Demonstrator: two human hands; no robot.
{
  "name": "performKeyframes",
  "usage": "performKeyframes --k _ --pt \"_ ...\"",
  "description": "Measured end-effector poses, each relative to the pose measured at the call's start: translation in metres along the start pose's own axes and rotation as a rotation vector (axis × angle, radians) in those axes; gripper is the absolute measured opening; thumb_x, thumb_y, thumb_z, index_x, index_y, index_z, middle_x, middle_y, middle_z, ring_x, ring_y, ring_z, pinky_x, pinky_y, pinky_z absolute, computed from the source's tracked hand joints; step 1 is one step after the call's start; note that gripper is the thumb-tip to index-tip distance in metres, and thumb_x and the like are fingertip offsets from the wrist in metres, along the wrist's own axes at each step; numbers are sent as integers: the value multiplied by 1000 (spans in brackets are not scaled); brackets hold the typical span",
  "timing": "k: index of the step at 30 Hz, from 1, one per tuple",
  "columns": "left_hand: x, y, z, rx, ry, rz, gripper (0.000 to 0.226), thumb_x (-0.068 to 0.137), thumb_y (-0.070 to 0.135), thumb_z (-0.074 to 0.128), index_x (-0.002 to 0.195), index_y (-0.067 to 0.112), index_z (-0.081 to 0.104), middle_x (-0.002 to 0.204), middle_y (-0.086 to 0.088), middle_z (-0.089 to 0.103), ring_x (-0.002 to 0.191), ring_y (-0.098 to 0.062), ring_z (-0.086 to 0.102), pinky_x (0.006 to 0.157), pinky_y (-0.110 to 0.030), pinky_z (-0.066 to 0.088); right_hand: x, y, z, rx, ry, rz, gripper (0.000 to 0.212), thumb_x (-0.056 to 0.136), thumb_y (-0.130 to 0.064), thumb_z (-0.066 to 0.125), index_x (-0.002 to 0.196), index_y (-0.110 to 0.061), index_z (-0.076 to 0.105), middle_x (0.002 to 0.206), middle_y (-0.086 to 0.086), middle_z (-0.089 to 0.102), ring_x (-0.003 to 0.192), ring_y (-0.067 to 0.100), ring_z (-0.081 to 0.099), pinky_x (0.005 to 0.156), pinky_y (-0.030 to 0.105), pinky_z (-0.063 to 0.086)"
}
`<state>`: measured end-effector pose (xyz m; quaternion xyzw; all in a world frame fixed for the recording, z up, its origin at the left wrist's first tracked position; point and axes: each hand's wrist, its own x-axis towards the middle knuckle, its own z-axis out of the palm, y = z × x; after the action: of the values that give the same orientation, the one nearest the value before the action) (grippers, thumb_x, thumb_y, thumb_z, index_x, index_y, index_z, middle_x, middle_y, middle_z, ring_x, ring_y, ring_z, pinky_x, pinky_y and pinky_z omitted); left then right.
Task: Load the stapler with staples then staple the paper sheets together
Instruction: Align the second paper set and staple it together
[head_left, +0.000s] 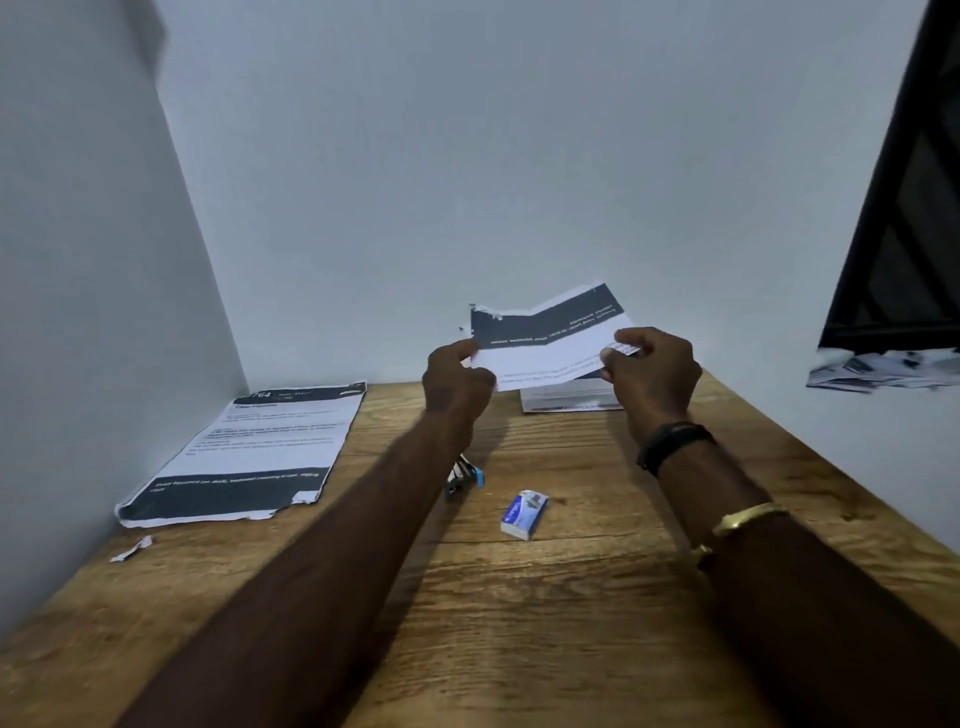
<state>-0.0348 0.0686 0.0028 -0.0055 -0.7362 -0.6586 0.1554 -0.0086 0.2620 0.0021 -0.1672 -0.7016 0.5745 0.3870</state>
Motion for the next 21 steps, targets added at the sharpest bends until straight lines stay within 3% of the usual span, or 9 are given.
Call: performKeyframes --k 4,7,11,17,21 --pt "8 -10 35 132 -53 7 52 78 -9 69 127 7 68 136 -11 65 121 -28 64 102 -32 54 19 18 -14 -170 -24 28 32 83 -8 80 115 -11 77 116 12 76 115 33 67 105 40 52" --pt "14 -18 53 174 -33 4 47 81 -6 69 126 6 68 135 -12 66 125 -29 61 99 -23 47 28 32 -20 -276 -34 43 35 84 -7 77 119 -11 76 127 11 72 124 33 62 109 36 47" --pt "18 -26 68 268 -84 5 39 81 -6 66 118 4 71 125 -15 70 118 -33 65 101 -40 55 39 50 -24 -363 -55 112 31 85 -5 72 115 -14 77 128 11 71 122 34 63 104 32 47" --pt "19 -29 81 520 -192 55 31 85 0 62 115 0 68 124 -20 68 118 -36 62 88 -31 47 56 61 -25 -489 -105 177 17 83 -10 72 99 -14 78 117 11 74 114 35 65 86 26 44" --pt "21 -30 86 648 -280 18 29 89 10 61 116 -2 64 120 -20 68 113 -34 63 81 -31 46 61 64 -24 -559 -150 204 18 83 -16 74 101 -16 77 118 11 73 111 35 66 79 26 42"
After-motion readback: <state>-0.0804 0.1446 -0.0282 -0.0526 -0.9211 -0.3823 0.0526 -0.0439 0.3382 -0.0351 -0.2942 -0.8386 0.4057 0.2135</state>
